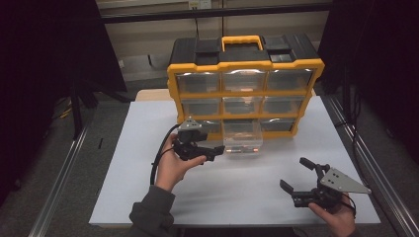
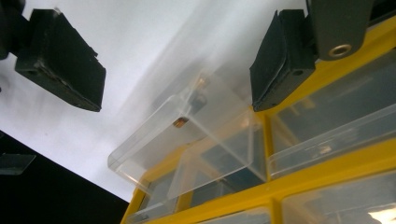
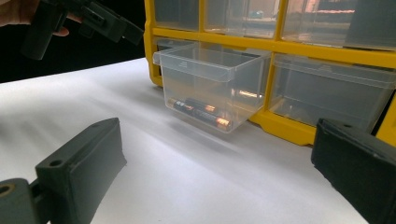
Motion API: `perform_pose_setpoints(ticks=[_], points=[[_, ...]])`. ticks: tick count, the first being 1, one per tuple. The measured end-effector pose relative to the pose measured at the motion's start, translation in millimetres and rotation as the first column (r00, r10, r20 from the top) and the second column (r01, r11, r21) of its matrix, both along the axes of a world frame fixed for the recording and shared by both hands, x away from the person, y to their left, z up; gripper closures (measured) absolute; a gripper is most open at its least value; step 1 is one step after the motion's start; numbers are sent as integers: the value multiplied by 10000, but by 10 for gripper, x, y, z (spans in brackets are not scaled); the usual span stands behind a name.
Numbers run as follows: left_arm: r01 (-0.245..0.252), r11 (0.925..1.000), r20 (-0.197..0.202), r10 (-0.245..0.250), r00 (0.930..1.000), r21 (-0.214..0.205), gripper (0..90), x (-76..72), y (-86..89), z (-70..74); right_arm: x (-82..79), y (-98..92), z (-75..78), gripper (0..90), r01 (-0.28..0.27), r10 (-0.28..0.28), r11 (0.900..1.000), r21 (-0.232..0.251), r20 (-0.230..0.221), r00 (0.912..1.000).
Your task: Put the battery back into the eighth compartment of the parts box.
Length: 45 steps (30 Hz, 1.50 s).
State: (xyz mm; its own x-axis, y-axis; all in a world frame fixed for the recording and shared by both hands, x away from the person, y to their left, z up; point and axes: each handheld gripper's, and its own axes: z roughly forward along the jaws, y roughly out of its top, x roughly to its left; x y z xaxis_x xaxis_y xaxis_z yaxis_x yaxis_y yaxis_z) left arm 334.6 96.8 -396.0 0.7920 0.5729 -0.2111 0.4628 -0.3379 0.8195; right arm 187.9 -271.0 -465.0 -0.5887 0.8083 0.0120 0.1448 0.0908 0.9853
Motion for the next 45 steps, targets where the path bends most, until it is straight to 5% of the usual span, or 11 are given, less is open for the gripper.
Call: perform_pose_setpoints(ticks=[28, 45], points=[[-468, 9963, 470, 503, 9976, -717, 97, -173, 548, -260, -1, 3, -2, 18, -1, 1, 10000, 15, 19, 10000], [-1100, 9875, 1122, 1226, 9861, -1130, 54, -326, 945, -383, -1, 2, 2, 18, -47, 47, 10000, -15, 67, 10000]])
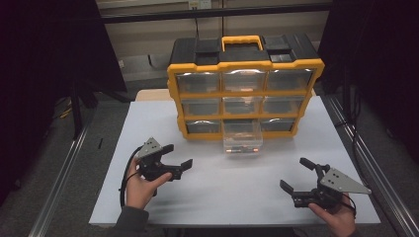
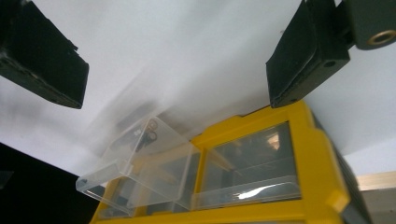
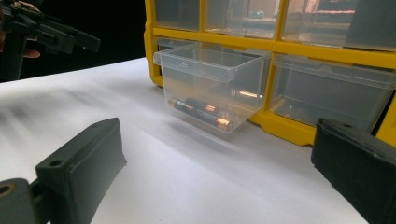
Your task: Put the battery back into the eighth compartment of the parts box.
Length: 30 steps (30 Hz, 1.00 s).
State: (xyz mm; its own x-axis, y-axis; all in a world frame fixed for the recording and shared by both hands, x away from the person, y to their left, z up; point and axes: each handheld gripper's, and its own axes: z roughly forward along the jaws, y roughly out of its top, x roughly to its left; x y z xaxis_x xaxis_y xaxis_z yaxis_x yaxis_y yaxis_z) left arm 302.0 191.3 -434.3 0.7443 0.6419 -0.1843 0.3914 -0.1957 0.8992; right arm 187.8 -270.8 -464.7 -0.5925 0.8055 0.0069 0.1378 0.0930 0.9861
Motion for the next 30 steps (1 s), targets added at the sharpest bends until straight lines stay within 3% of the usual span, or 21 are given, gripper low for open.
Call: perform_pose_setpoints(ticks=[2, 3, 4, 6, 8, 16, 18, 19, 20, 21, 22, 30], points=[[-391, 9992, 210, 391, 9990, -49, 53, -31, 53, -10, 2, -1, 0, 18, -25, 25, 10000, -20, -15, 10000], [-202, 9996, 217, 206, 9996, -185, 51, -33, 90, -16, 3, 0, 0, 18, -41, 40, 10000, -31, -15, 10000], [-535, 9985, 346, 538, 9980, -100, 45, -56, 109, -15, 2, 4, 1, 18, -27, 27, 10000, -27, -42, 10000], [-349, 9987, 386, 364, 9986, -380, 44, -67, 167, -26, 1, 9, 1, 18, -37, 37, 10000, -40, -10, 10000], [-742, 9957, 486, 768, 9959, -549, 43, -103, 189, -38, -1, 10, 1, 18, -21, 21, 10000, -35, -25, 10000], [-895, 9942, 1012, 953, 9903, -604, 34, -209, 352, -94, -1, 10, 1, 18, -36, 36, 10000, -37, -30, 10000], [-610, 9952, 1054, 689, 9920, -764, 32, -215, 402, -115, -1, 10, 1, 18, -53, 53, 10000, -43, -27, 10000], [-878, 9947, 1110, 932, 9894, -531, 30, -237, 422, -118, -2, 10, 1, 18, -56, 56, 10000, -41, -24, 10000], [-947, 9936, 1105, 1011, 9887, -618, 29, -247, 439, -128, -2, 9, 1, 18, -54, 54, 10000, -42, -26, 10000], [-678, 9951, 1056, 752, 9916, -715, 29, -245, 470, -140, -1, 8, 0, 18, -53, 53, 10000, -46, -17, 10000], [-975, 9928, 1122, 1048, 9881, -691, 28, -263, 474, -149, 0, 7, 0, 18, -55, 55, 10000, -51, -13, 10000], [-944, 9923, 1205, 1036, 9873, -799, 12, -260, 514, -192, 11, 1, -7, 17, -67, 66, 10000, -57, -43, 10000]])
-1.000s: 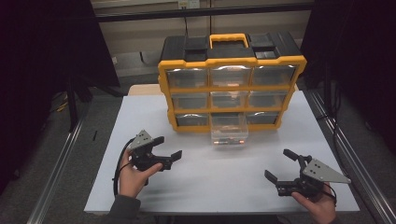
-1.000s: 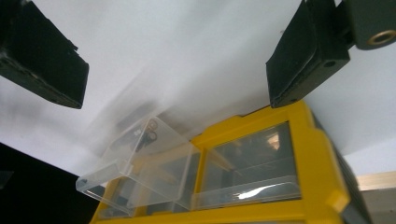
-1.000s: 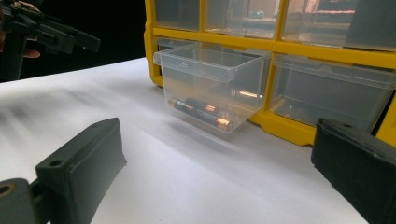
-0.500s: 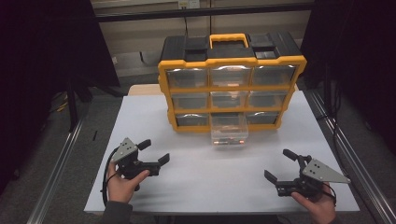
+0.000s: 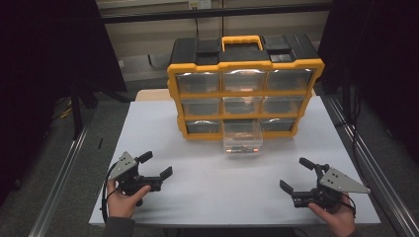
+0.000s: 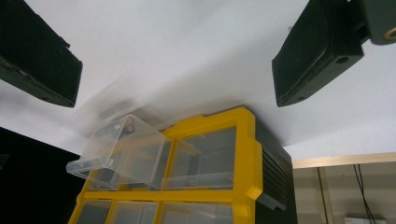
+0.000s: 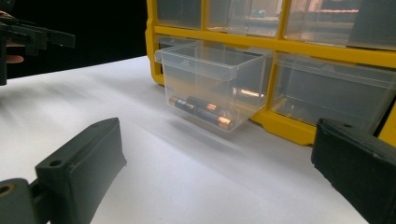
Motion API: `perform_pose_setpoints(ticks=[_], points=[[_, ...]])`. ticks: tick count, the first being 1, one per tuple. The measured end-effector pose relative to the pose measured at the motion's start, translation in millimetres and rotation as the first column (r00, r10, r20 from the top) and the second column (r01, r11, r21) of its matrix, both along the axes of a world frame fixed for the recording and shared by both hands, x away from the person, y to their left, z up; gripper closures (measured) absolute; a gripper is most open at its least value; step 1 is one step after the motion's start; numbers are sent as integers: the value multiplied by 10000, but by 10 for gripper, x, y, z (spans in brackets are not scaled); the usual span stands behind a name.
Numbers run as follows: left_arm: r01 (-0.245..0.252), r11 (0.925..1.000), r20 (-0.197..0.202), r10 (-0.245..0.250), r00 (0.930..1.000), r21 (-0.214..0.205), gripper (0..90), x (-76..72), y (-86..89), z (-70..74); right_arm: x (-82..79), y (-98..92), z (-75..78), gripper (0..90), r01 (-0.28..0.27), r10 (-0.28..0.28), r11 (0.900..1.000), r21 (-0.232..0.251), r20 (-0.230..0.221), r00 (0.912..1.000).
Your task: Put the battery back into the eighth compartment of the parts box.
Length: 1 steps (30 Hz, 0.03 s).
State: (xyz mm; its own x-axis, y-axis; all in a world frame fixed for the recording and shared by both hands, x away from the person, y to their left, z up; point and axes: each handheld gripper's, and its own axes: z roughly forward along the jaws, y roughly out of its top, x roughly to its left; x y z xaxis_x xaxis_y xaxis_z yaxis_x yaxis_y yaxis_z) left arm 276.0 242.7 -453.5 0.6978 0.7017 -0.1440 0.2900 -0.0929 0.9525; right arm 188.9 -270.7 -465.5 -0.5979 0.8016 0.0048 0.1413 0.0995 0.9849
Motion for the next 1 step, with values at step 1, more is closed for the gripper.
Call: perform_pose_setpoints(ticks=[1], points=[[117, 9998, 11, -117, 9999, 152, 9, 8, 9, -7, 0, 2, 0, 17, 81, -81, 9999, 63, -44, 10000]])
